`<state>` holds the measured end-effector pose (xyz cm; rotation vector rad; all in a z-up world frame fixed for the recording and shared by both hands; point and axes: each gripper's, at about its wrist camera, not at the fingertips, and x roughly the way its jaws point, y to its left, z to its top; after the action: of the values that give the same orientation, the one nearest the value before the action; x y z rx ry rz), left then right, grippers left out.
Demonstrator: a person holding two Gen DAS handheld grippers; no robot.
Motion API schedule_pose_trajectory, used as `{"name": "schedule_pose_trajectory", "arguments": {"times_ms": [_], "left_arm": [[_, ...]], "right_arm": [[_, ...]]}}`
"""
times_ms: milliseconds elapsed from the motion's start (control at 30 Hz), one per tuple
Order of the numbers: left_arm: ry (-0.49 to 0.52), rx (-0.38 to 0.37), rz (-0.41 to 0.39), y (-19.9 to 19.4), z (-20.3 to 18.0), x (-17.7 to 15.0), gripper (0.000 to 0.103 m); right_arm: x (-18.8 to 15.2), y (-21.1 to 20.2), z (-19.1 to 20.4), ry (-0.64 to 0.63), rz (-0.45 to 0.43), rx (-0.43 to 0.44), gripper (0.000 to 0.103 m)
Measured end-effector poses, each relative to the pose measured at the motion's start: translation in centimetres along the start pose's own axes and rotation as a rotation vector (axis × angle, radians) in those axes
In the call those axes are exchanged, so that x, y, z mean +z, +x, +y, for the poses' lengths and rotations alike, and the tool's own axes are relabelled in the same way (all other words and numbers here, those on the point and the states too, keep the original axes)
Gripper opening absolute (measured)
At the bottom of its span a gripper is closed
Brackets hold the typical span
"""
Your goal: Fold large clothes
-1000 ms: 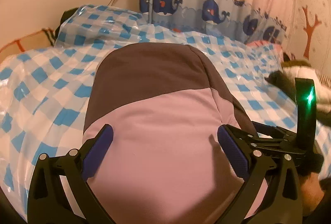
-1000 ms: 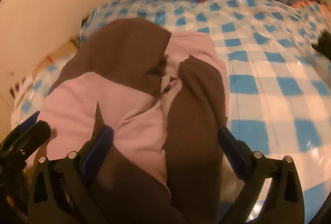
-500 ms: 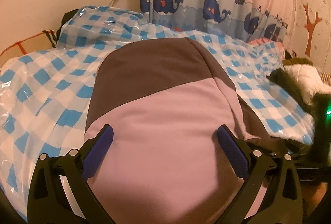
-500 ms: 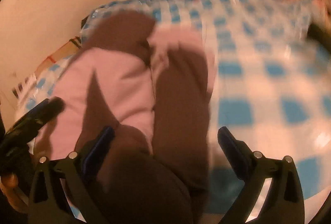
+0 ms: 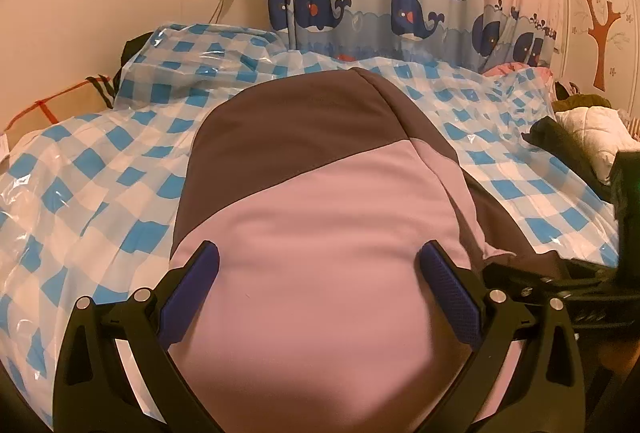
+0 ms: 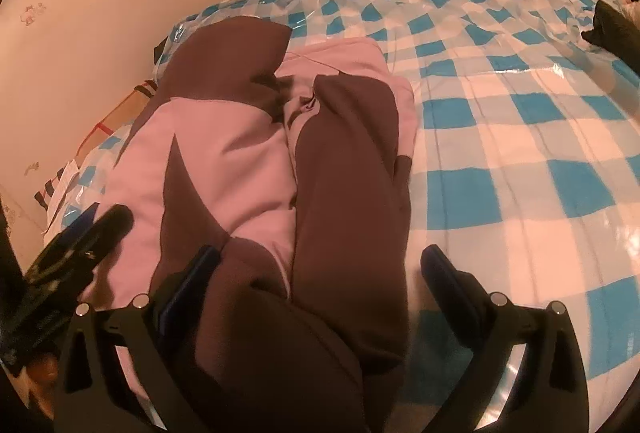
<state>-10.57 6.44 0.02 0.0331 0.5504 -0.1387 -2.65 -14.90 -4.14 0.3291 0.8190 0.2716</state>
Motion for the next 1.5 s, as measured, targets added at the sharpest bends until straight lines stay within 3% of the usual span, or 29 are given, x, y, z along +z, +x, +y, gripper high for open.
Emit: {"name": "schedule_pose_trajectory", "arguments": {"times_ms": [200,467,667,933,1500], "left_arm": [[-0.012,0.012,-0.005,-0.9,0.1,0.4,0.097],[-0.021,0.032,0.067,-7.1,-1.1,0.1,0.097],[-0.064,0.066,0.082,-12.3,-1.2,0.2,0.097],[-0.06,0.078,0.081,-16.0,-1.7,-0.3,0.097],[-0.085,0.081,0.08,-17.9,-1.0,-0.2,0.097]], "right_arm": [[-0.2,-4.4,2.9,-0.124,-0.042,-0.109,0.096],[-2.2,-10.6,5.8,-0.179,-0.099,-0.192,0.096],[-2.4,-12.2,7.2,-0.204,-0.007,-0.248,0.096],[-3.5,-15.8,8.5,-0.235,-0.098,-0.239,0.096],[-3.2,-17.3,10.5,-0.26,-0.123,-0.258,0.096]]}}
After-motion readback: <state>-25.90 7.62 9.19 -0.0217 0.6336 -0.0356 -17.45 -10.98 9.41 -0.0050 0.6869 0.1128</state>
